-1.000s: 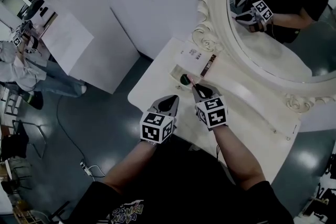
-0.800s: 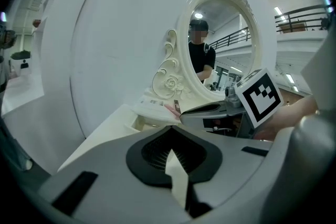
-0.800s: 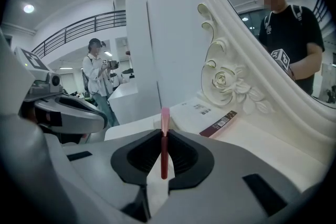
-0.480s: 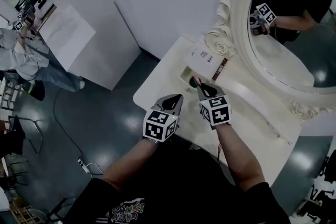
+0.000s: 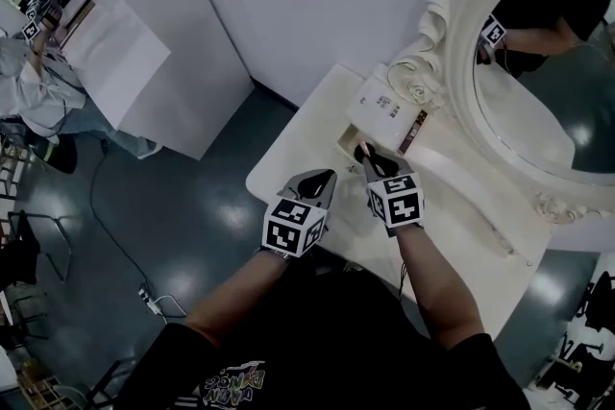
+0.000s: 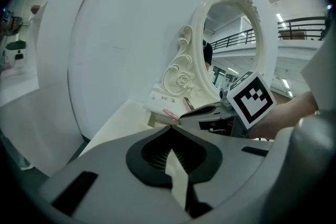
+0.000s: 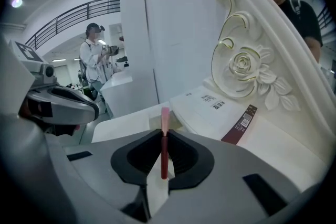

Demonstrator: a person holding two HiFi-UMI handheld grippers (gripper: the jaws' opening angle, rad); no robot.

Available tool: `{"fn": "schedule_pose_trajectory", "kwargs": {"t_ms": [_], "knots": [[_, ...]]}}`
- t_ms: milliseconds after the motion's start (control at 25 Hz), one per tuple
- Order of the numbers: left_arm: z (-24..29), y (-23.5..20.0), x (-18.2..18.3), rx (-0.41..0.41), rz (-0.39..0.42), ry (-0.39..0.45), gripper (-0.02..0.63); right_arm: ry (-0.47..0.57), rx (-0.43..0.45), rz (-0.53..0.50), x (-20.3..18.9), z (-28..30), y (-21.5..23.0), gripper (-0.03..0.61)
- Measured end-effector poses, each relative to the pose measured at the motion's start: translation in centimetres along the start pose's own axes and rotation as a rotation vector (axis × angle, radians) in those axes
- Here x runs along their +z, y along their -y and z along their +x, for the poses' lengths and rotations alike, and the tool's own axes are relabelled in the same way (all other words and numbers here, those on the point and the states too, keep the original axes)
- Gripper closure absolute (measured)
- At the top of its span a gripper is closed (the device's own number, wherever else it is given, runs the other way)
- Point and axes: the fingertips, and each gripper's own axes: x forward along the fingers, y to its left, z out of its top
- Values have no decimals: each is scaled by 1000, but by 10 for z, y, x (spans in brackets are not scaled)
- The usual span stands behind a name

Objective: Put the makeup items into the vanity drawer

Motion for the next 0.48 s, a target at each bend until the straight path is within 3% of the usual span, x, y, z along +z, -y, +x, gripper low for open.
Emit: {"fn": "schedule_pose_trajectory", "kwargs": {"t_ms": [480], "knots": [[15,-15,0,-44,-17,-17,606,-51,-4,28,1,17,2,515]]}}
